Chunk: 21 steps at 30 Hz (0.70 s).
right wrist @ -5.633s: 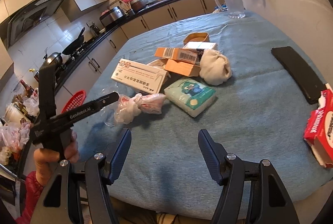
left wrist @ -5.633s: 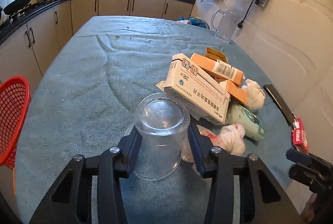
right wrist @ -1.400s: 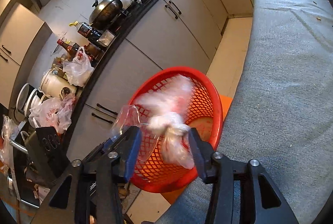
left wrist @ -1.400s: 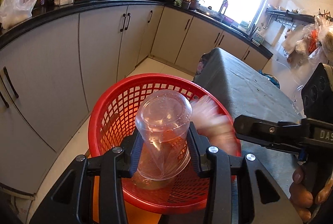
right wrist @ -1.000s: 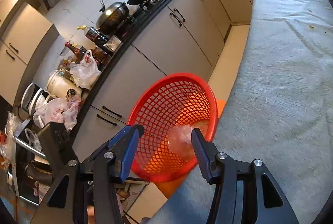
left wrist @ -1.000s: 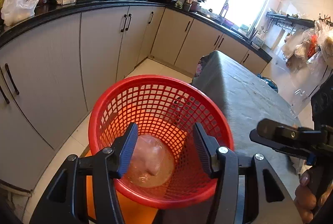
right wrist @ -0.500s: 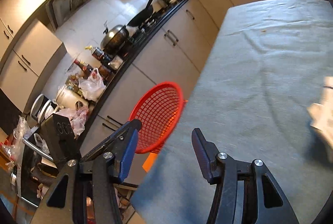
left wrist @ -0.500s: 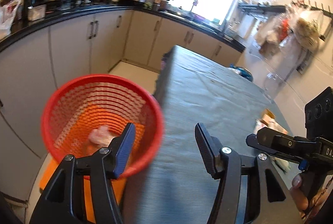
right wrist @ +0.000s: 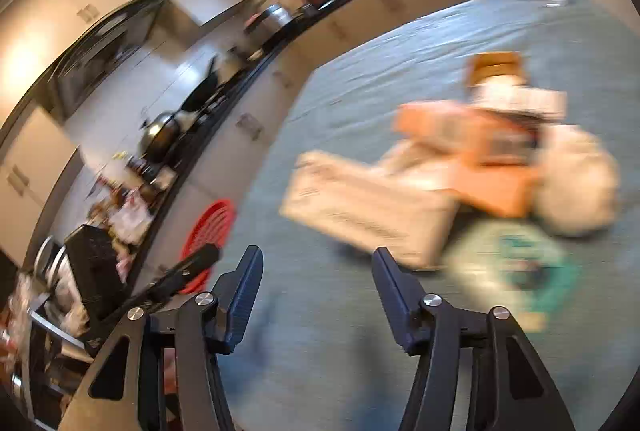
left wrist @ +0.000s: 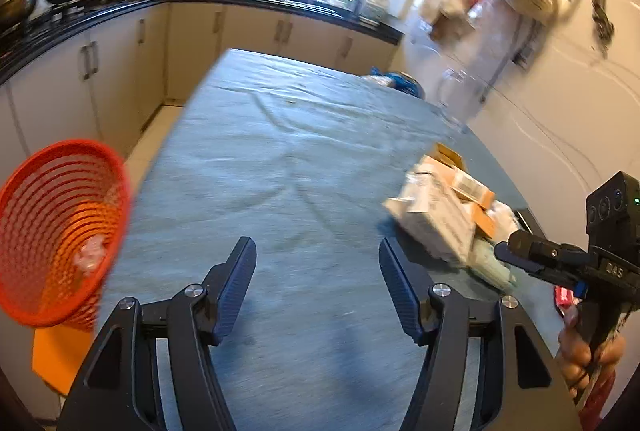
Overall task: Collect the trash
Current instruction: 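Return to the table and grasp the long white box with left tool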
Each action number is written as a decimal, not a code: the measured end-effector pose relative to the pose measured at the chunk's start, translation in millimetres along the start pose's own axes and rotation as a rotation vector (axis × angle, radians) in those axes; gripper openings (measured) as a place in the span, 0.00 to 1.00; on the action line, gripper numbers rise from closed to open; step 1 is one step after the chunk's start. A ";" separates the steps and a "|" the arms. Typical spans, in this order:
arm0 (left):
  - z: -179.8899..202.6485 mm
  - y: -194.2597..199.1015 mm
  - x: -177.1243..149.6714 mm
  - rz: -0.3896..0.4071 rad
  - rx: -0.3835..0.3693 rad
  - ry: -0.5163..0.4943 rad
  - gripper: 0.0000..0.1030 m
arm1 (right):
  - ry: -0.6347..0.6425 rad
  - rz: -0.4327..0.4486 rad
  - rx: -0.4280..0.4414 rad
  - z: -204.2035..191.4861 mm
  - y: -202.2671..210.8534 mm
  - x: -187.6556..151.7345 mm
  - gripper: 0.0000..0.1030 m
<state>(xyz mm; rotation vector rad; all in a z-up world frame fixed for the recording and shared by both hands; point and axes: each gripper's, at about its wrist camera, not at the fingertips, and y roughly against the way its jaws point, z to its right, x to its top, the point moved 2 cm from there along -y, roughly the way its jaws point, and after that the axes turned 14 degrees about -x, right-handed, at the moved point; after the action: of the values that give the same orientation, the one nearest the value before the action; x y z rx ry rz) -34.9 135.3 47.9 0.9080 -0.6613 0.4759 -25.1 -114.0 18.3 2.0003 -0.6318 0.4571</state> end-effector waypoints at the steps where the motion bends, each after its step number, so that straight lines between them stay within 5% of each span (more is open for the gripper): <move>1: 2.9 -6.7 3.1 -0.012 -0.013 -0.002 0.63 | -0.025 0.015 -0.032 15.8 6.5 2.6 0.61; 15: 9.2 -90.9 30.2 -0.100 -0.226 0.178 0.67 | -0.129 0.036 -0.104 87.8 16.3 12.2 0.61; 21: 32.7 -95.4 29.0 -0.115 -0.254 0.123 0.37 | -0.136 0.016 -0.102 98.5 8.2 9.3 0.61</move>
<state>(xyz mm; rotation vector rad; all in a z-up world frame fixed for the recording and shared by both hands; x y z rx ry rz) 35.4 59.6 29.2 0.6672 -0.5401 0.3336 -16.7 -206.2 -17.7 1.9419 -0.7411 0.2933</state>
